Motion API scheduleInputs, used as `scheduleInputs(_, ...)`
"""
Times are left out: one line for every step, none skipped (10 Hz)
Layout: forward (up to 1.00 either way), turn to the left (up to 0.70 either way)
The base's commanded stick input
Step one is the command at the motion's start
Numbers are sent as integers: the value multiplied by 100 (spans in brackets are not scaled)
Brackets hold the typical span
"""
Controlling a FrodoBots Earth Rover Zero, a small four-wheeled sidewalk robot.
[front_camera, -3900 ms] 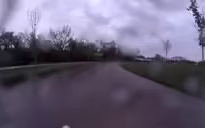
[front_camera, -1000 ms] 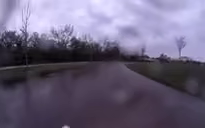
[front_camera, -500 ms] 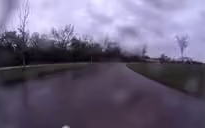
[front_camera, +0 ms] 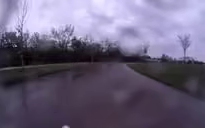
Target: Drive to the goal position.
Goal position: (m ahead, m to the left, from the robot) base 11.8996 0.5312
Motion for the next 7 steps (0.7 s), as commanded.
scheduleInputs(70, 0)
scheduleInputs(70, 0)
scheduleInputs(70, 0)
scheduleInputs(70, 0)
scheduleInputs(70, 0)
scheduleInputs(70, 0)
scheduleInputs(70, 0)
